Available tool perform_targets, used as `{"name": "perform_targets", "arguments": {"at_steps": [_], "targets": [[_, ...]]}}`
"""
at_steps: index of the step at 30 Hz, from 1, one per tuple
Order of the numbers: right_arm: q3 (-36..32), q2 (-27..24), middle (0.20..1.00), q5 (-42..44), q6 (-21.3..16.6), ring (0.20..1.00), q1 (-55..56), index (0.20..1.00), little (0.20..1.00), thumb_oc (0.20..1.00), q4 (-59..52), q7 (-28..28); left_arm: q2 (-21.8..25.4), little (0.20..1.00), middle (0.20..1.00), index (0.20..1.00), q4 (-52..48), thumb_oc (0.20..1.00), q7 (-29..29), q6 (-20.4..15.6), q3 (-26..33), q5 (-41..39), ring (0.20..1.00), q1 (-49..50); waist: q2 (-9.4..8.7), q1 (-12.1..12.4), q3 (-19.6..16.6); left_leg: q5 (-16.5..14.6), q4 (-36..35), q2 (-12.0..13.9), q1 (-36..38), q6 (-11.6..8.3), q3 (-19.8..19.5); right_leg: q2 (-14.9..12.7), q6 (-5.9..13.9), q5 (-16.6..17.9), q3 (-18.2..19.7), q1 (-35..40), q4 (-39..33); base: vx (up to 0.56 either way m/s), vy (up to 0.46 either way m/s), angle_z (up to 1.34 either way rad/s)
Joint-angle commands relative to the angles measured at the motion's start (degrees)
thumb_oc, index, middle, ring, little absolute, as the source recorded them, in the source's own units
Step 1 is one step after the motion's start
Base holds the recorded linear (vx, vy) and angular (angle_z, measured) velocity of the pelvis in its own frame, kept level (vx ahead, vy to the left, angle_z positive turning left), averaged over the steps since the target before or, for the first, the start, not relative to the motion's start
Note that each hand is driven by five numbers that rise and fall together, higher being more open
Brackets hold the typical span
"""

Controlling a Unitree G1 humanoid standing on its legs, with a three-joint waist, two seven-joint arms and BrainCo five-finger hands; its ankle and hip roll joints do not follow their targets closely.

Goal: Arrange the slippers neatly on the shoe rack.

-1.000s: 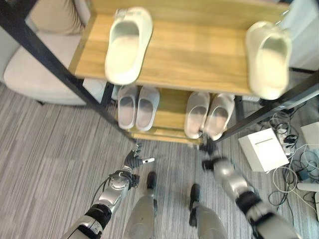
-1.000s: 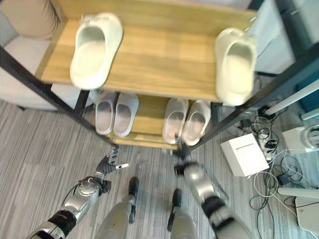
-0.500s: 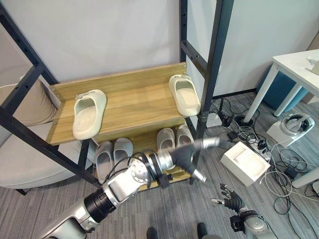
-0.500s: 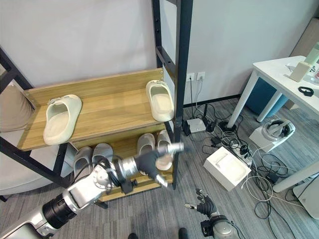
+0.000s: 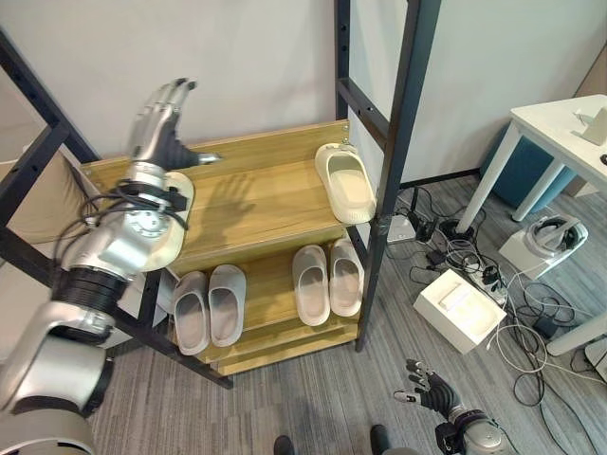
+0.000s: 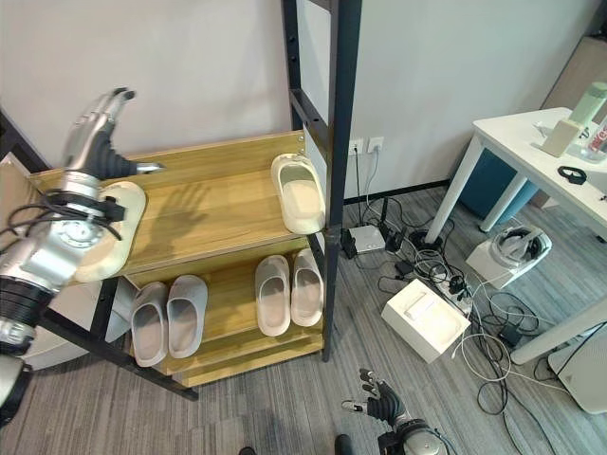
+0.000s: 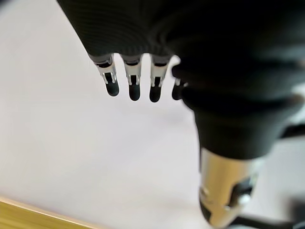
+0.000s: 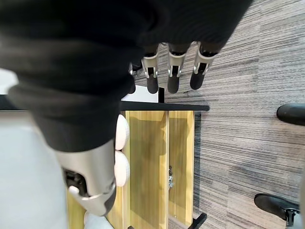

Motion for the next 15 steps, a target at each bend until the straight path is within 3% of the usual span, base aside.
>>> {"name": "perform_targets", "arguments": {"at_steps": [1,9,15], "targets": [[-0.3,0.4,1.0,2.8,-3.6,1.0,-2.3,1.0,1.0,1.0,-3.7,0.4,2.0,1.0,1.0,1.0,2.6,1.0,1.8,1.2,-0.1,3.8,1.0,-8.8,-1.89,0.4,2.6,-3.3,0.1,2.0,3.4,-3.16,-0.1,-3.9,6.6,-3.4,-1.0,2.2,0.1,-0.01,0.005,-0.09],[-0.7,0.6,1.0,2.3,-3.7,1.0,-2.0,1.0,1.0,1.0,-2.5,0.3,6.4,1.0,1.0,1.0,-0.3,1.0,1.3,1.0,6.0,3.7,1.0,-0.4,-1.29,1.9,3.1,-2.9,0.1,2.0,2.9,-3.35,-0.7,-3.9,6.37,-3.7,-1.3,1.9,0.1,0.01,-0.009,-0.04],[-1.3,0.8,1.0,1.7,-3.7,1.0,-1.9,1.0,1.0,1.0,-2.3,0.1,6.2,1.0,1.0,1.0,-1.8,1.0,2.2,1.1,11.3,4.3,1.0,6.0,-0.78,2.7,3.6,-2.8,0.1,2.0,2.8,-3.45,-1.0,-3.9,6.15,-4.1,-1.9,2.2,0.1,0.0,-0.007,0.06]]}}
